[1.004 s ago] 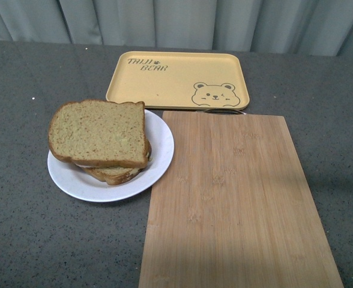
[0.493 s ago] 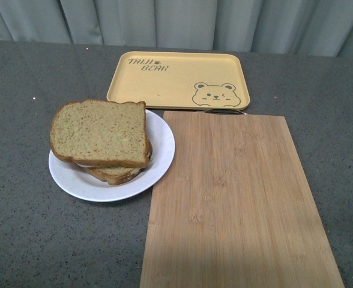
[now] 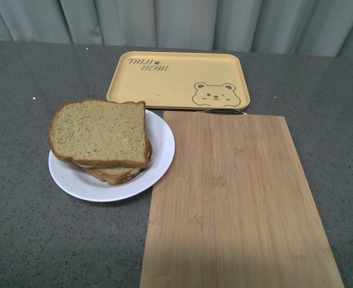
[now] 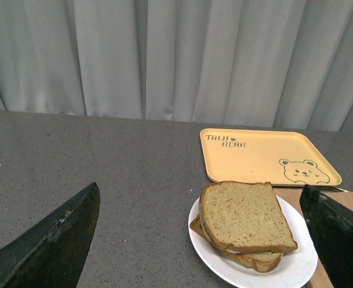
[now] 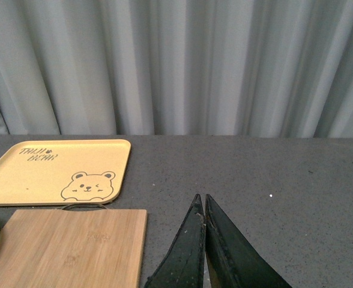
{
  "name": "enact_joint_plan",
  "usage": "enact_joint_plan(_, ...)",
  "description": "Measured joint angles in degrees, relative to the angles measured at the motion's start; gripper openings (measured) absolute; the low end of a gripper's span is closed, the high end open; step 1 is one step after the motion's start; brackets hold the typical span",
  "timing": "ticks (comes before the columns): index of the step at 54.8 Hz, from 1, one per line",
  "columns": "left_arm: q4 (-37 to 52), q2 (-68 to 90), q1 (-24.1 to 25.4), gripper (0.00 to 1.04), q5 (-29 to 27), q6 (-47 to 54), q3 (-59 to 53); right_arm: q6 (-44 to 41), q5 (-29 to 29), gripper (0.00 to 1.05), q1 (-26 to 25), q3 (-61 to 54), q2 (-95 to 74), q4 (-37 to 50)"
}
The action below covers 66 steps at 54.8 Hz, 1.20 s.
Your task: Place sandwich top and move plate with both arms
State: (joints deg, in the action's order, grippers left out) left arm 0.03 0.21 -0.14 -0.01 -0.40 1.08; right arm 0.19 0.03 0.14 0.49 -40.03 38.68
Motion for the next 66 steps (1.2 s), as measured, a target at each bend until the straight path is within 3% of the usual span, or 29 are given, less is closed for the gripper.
enact_joint_plan(25, 0.0, 0.0, 0.0, 0.98, 0.0, 0.0, 0.0, 0.0, 0.0, 0.01, 0.0, -0.26, 19.04, -17.59)
enact_joint_plan(58, 0.0, 0.0, 0.0, 0.98, 0.0, 0.0, 0.0, 0.0, -0.02, 0.01, 0.0, -0.26, 29.99, -28.41)
enact_joint_plan(66, 0.0, 0.0, 0.0, 0.98, -0.02, 0.0, 0.0, 0.0, -0.15, 0.01, 0.0, -0.22, 38.88, -38.29)
